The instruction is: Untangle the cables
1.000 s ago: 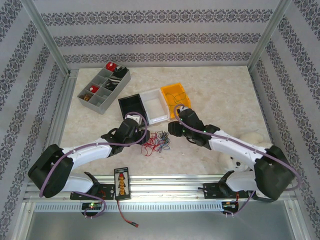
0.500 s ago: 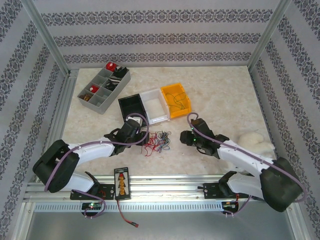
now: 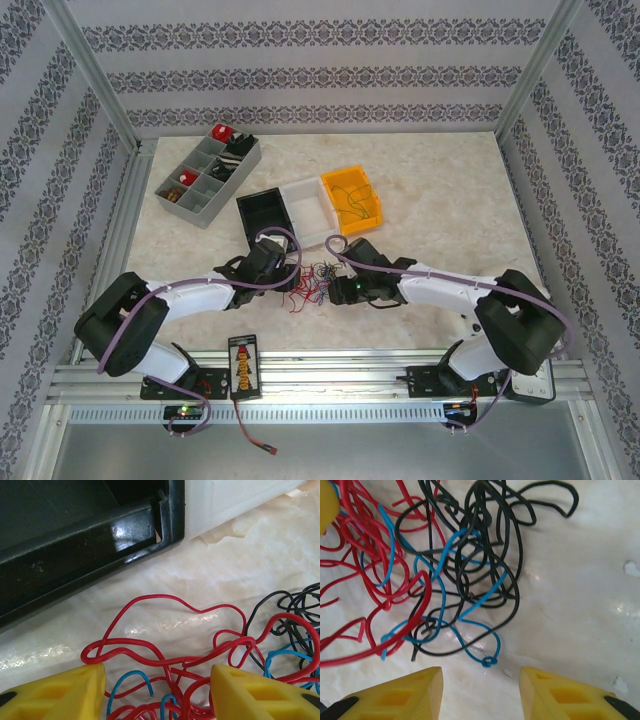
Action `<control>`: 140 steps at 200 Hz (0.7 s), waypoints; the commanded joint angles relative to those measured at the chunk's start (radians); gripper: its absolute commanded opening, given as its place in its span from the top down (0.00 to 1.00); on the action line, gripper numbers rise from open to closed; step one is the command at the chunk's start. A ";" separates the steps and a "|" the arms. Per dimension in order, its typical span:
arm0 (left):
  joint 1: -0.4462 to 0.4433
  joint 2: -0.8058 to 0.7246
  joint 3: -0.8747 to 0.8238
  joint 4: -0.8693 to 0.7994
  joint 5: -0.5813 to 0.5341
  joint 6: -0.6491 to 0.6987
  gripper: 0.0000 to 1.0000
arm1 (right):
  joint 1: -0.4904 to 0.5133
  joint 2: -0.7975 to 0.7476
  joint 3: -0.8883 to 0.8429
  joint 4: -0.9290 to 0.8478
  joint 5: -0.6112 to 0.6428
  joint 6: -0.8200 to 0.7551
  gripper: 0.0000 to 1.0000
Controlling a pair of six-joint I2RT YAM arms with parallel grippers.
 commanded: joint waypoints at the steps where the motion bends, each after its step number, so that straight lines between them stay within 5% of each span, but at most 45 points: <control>1: -0.011 0.013 0.023 -0.010 -0.009 0.011 0.43 | 0.022 0.028 0.047 -0.072 0.073 -0.015 0.57; 75: -0.019 0.047 0.021 0.012 -0.006 -0.002 0.43 | 0.095 0.151 0.132 -0.171 0.215 -0.003 0.60; 123: -0.024 0.060 0.014 0.030 -0.018 -0.006 0.45 | 0.093 0.182 0.131 -0.184 0.253 0.021 0.90; 140: -0.024 0.069 0.010 0.042 -0.030 -0.015 0.63 | 0.083 0.178 0.129 -0.191 0.268 0.029 1.00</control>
